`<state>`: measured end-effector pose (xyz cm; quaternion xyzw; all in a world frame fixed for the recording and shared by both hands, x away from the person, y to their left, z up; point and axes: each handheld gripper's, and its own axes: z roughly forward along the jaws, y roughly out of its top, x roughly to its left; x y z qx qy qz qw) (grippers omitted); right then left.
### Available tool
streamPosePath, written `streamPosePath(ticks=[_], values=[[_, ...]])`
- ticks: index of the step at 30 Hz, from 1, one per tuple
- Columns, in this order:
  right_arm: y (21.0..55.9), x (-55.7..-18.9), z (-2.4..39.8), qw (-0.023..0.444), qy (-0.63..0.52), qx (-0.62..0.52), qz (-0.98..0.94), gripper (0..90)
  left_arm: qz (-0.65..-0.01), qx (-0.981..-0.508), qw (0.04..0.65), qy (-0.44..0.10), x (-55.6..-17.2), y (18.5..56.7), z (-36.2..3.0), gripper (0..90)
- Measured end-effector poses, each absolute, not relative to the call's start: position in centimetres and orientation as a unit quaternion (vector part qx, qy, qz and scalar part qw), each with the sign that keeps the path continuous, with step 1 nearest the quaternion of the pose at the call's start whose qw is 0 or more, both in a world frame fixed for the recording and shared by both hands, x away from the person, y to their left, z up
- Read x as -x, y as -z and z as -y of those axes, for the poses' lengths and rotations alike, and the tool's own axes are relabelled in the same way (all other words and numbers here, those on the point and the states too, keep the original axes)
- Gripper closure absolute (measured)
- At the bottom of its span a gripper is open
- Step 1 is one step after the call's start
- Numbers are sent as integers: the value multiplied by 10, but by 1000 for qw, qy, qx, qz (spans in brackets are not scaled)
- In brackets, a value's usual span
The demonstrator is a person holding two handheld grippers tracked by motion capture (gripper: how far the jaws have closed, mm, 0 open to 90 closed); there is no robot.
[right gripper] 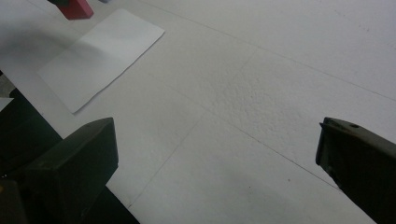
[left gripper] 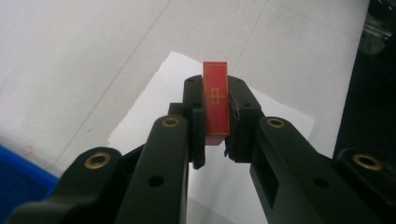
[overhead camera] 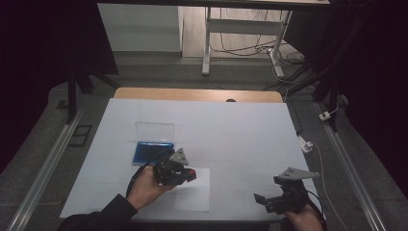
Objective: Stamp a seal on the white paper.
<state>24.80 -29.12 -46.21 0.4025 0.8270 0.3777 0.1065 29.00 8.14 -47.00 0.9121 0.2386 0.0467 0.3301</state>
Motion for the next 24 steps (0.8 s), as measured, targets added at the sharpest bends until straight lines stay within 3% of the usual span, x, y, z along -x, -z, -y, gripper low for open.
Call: streamPosePath(ticks=[24], values=[[462, -248, 291, 106, -379, -404, -826, 0, -222, -927, 299, -38, -295, 505, -63, 797]])
